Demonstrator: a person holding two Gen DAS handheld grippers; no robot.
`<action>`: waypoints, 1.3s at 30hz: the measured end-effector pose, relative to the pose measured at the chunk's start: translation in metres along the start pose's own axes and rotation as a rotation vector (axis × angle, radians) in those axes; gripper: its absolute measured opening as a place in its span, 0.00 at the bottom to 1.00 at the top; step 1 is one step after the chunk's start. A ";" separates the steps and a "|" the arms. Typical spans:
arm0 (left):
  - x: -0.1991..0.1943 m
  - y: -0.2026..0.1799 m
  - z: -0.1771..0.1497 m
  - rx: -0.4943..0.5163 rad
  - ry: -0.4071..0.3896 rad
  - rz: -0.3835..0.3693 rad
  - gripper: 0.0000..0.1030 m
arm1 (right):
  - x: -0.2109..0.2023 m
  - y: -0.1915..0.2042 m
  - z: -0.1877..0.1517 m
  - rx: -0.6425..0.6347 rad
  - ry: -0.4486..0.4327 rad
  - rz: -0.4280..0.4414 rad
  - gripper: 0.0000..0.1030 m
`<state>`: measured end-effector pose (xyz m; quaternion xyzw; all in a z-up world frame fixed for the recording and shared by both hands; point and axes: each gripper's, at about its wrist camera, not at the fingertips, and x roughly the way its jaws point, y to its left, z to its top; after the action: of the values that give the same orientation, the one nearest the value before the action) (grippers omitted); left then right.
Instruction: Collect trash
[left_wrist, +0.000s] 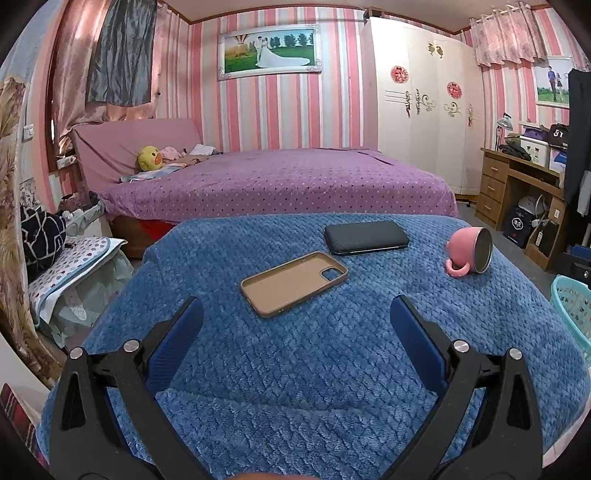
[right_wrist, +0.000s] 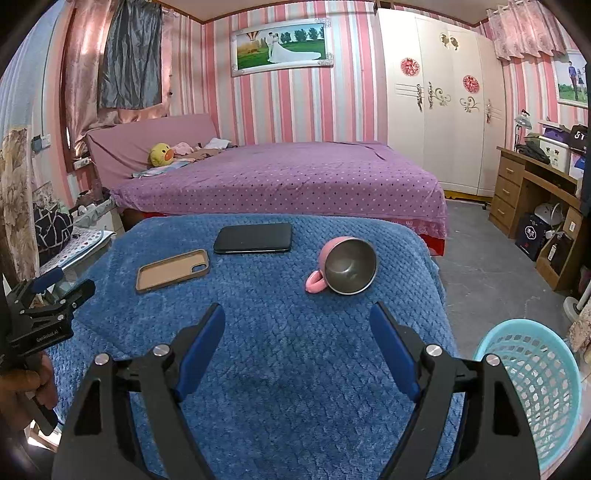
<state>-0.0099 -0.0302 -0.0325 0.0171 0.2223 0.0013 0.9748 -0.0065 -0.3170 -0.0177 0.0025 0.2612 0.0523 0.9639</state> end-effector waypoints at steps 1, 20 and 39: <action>0.001 0.001 0.000 -0.003 0.000 0.000 0.95 | 0.000 0.000 0.000 0.000 -0.001 0.001 0.77; 0.000 0.006 0.000 -0.009 -0.001 0.002 0.95 | 0.003 0.002 -0.002 -0.007 -0.001 -0.002 0.78; 0.000 0.004 0.001 -0.008 0.003 0.000 0.95 | 0.002 0.003 -0.002 -0.005 -0.002 -0.005 0.78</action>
<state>-0.0094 -0.0259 -0.0319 0.0133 0.2238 0.0022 0.9745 -0.0062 -0.3138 -0.0200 -0.0004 0.2603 0.0504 0.9642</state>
